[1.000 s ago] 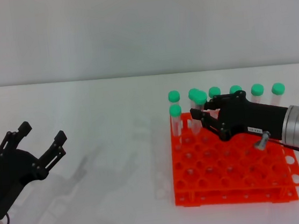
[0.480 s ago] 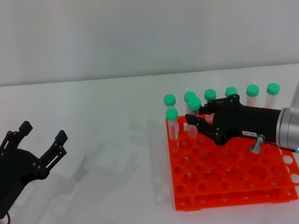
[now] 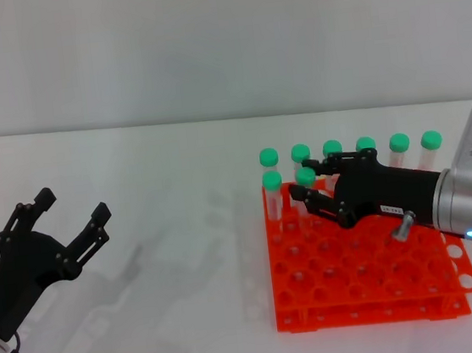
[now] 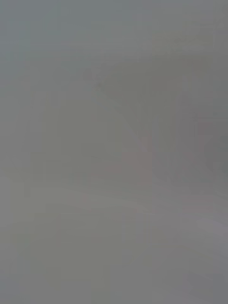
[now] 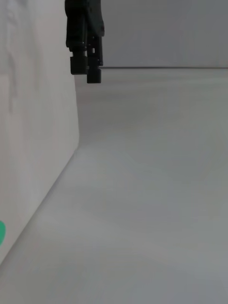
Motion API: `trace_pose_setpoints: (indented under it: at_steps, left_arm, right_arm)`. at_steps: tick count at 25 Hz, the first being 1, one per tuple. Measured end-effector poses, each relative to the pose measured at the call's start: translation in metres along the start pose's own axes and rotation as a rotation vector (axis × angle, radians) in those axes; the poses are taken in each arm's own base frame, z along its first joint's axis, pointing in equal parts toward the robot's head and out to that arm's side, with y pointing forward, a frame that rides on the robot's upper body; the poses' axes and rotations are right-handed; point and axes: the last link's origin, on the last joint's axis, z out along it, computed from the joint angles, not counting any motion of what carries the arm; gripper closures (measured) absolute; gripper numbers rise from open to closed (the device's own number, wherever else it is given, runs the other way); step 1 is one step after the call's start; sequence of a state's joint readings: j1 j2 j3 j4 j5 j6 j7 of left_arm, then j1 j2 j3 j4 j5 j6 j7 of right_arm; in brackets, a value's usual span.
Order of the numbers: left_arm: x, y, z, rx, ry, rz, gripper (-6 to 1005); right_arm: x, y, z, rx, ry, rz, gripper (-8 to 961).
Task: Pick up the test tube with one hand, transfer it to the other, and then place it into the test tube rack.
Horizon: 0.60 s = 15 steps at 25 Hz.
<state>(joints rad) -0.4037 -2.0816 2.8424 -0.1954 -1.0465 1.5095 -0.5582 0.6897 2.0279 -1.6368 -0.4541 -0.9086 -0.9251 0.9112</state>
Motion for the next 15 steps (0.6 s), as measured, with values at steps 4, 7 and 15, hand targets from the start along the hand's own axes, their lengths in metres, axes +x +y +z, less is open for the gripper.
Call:
trace_pose_setpoints:
  at_steps: [4,7,15]
  left_arm:
    - [0.0,0.001,0.0,-0.003,0.001,-0.003,110]
    - [-0.001,0.0,-0.002,0.002,-0.002,-0.003,110]
    - [0.002,-0.009,-0.008,0.055,0.02,-0.002,109]
  right_arm:
    - [0.0,0.0,-0.002,0.005,-0.013,0.013,535]
    - [-0.003,0.001,-0.003,0.005,-0.029,0.013,471]
    - [-0.005,0.001,-0.054,0.065,-0.176,0.024,280]
